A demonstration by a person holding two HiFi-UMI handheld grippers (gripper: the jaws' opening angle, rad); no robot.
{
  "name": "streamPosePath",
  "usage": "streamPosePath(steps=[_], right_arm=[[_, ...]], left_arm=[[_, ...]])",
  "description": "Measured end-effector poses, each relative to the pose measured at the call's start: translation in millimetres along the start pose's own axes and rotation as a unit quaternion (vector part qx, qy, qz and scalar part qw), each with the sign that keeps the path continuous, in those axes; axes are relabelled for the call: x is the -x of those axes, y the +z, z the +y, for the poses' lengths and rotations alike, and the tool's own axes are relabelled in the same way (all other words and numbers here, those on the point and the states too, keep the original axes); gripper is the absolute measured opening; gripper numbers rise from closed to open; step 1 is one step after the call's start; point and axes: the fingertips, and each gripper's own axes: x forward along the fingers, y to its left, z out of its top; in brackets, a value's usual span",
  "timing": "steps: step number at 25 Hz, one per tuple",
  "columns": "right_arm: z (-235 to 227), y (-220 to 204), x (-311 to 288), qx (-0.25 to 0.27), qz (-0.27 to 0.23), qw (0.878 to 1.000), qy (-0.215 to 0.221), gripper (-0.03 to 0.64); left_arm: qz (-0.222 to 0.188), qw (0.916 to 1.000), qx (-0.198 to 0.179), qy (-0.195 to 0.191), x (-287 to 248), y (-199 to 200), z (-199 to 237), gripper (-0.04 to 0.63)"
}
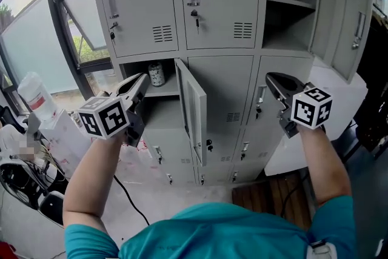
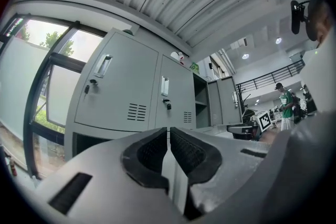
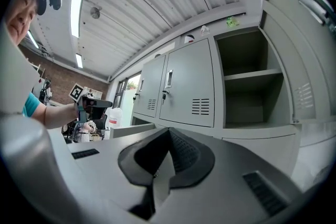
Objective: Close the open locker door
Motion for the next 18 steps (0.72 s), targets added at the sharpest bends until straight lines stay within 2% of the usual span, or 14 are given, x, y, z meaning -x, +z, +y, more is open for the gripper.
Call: streamPosePath(steps=[5,10,18], right_arm=[[-25.0,-1.7,32.5,-0.001,0.000,1.000,-0.028,-0.011],[-59.1,0.1,77.6,0.000,0.003,0.998,-0.063,-0.011],[-124.6,4.9,159.5,0.008,0.010,0.993,-0.121,-0.011]], left_arm=[[-0.002,0.9982,-0.020,-0.057,-52.1,25.7,-65.1,0.003],[-0.004,0.9925,-0.037,-0.117,-107.3,42.7,-144.1,0.005],[0.010,0.9797,-0.041,-0.196,-193.3,39.5,-283.4,0.011]])
